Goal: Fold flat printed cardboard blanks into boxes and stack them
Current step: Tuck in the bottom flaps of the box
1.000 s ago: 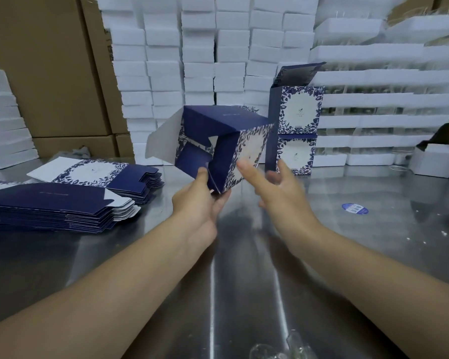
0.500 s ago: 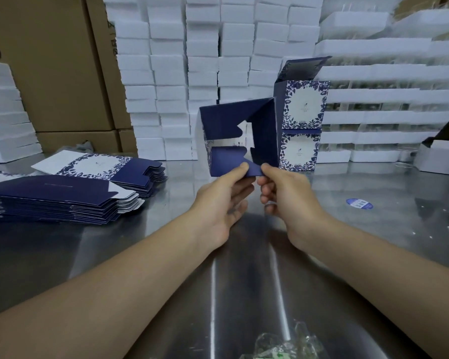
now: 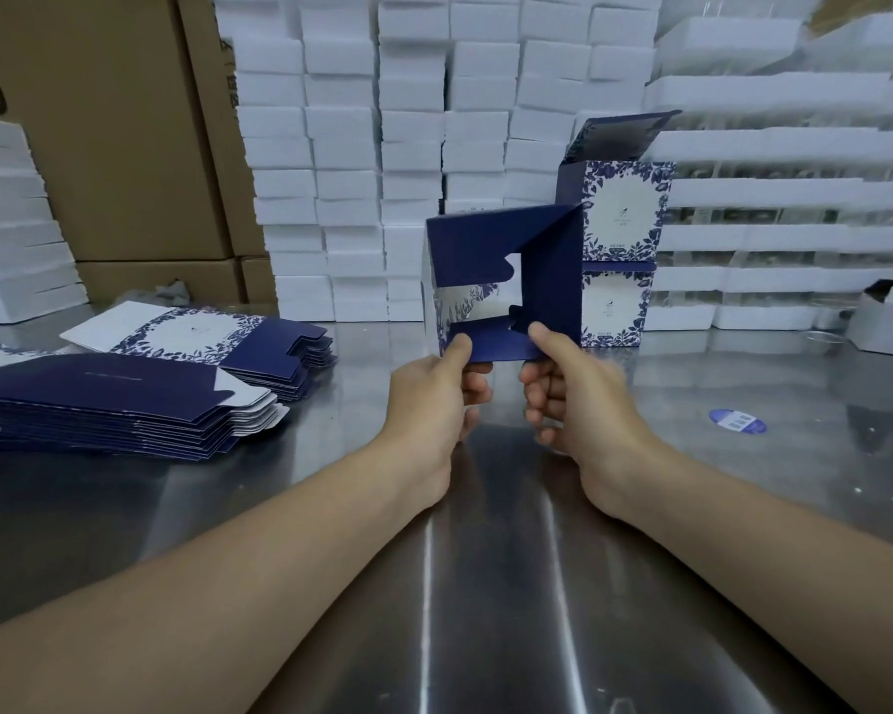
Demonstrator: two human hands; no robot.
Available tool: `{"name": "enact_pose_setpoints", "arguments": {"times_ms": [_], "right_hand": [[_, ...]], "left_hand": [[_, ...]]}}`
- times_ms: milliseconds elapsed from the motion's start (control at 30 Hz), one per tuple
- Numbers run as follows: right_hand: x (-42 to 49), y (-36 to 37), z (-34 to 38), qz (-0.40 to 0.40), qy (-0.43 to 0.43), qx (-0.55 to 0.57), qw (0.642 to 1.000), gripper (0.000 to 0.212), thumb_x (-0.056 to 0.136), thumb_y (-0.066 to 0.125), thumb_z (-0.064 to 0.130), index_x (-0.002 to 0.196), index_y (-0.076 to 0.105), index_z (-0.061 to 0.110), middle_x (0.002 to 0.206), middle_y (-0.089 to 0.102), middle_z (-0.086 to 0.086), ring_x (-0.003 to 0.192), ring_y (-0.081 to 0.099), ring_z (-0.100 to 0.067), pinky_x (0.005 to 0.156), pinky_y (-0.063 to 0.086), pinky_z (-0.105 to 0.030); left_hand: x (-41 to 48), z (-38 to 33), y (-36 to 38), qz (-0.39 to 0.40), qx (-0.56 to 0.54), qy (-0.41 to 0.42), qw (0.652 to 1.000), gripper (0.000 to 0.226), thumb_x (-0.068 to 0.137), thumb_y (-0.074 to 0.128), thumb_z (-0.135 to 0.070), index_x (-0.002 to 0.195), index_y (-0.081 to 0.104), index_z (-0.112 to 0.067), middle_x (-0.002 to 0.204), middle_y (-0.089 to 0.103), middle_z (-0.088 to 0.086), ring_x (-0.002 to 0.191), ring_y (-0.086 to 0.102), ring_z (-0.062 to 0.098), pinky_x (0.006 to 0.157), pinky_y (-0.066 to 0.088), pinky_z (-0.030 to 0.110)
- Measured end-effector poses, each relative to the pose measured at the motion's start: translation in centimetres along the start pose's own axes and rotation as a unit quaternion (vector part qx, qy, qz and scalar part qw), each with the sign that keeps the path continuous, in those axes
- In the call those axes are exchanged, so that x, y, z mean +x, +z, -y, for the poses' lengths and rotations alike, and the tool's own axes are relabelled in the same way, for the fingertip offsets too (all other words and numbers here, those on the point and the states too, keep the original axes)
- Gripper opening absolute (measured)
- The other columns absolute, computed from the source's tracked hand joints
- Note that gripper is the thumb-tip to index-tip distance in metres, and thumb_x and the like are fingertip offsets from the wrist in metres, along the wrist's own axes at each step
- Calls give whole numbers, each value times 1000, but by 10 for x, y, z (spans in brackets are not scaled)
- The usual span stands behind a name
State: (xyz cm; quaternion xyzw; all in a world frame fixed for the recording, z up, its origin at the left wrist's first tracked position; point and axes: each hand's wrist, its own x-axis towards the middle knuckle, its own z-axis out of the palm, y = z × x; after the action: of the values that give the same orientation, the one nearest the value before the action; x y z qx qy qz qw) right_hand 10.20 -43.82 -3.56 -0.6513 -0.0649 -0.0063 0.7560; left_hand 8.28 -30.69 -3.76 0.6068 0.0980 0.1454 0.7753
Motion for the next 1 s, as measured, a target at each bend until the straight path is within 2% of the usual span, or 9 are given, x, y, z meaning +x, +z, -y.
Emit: {"name": "enact_pose_setpoints", "arguments": {"times_ms": [100, 333, 400, 500, 567, 733, 833, 933, 1000], "right_hand": [[2, -1, -1, 14, 17, 15, 1000, 35, 90, 75, 46, 72, 67, 17, 57, 53, 3, 48, 50, -11, 44, 33, -22], [1, -5, 1, 20, 20, 26, 999, 31, 97, 68, 28, 68, 66, 16, 55, 51, 5, 46, 46, -8, 42, 35, -19], [-2, -5, 2, 33, 23, 38, 998, 31, 96, 69, 29, 68, 66, 16, 55, 51, 5, 46, 47, -8, 43, 35, -19], [-8, -5, 3, 54, 19, 35, 998, 30, 97, 68, 30, 70, 66, 17, 56, 51, 5, 48, 48, -8, 43, 37, -20], [-12, -5, 2, 61, 13, 20, 998, 31, 97, 68, 32, 69, 66, 18, 57, 52, 5, 49, 48, -8, 45, 38, -21], [-17, -4, 5, 58, 19, 9, 998, 39, 96, 68, 44, 66, 66, 19, 57, 52, 4, 50, 48, -10, 50, 37, -24], [-15, -3, 6, 48, 32, 26, 998, 52, 101, 56, 55, 68, 65, 15, 55, 51, 2, 48, 48, -12, 49, 37, -25], [-12, -3, 3, 32, 29, 22, 999, 56, 108, 45, 49, 68, 63, 13, 54, 50, 2, 48, 46, -13, 48, 37, -25], [-11, -3, 2, 29, 29, 21, 999, 53, 107, 45, 45, 69, 63, 13, 53, 50, 2, 48, 46, -12, 48, 38, -25]], "left_hand": [[2, 3, 3, 7, 21, 10, 1000, 35, 105, 61, -41, 100, 75, -9, 60, 63, -10, 61, 65, 4, 61, 45, 22], [-2, 4, 1, 10, 39, 39, 998, 28, 104, 63, -36, 94, 75, -13, 61, 62, -8, 66, 66, 7, 67, 45, 27], [-5, -1, -1, 36, 41, 27, 998, 31, 102, 63, -40, 94, 75, -12, 60, 58, -7, 63, 64, 7, 65, 43, 26], [-11, -6, -2, 84, 80, 19, 993, 38, 99, 66, -50, 78, 68, -18, 59, 54, -5, 61, 63, 9, 66, 42, 27], [-17, -6, -1, 91, 98, 26, 991, 39, 99, 67, -49, 73, 64, -20, 58, 53, -6, 59, 63, 8, 67, 42, 28], [-23, -7, 1, 82, 60, 6, 995, 32, 102, 66, -40, 76, 63, -20, 55, 52, -8, 56, 62, 6, 64, 42, 27], [-20, -7, -1, 80, 62, 5, 995, 30, 102, 66, -37, 79, 64, -18, 55, 53, -7, 56, 62, 6, 61, 42, 26], [-16, -5, -1, 83, 72, 7, 994, 30, 102, 66, -38, 80, 64, -17, 55, 53, -7, 55, 62, 5, 60, 43, 25], [-14, -4, -1, 84, 75, 8, 994, 31, 102, 66, -39, 80, 65, -17, 56, 53, -8, 55, 62, 5, 60, 43, 24]]}}
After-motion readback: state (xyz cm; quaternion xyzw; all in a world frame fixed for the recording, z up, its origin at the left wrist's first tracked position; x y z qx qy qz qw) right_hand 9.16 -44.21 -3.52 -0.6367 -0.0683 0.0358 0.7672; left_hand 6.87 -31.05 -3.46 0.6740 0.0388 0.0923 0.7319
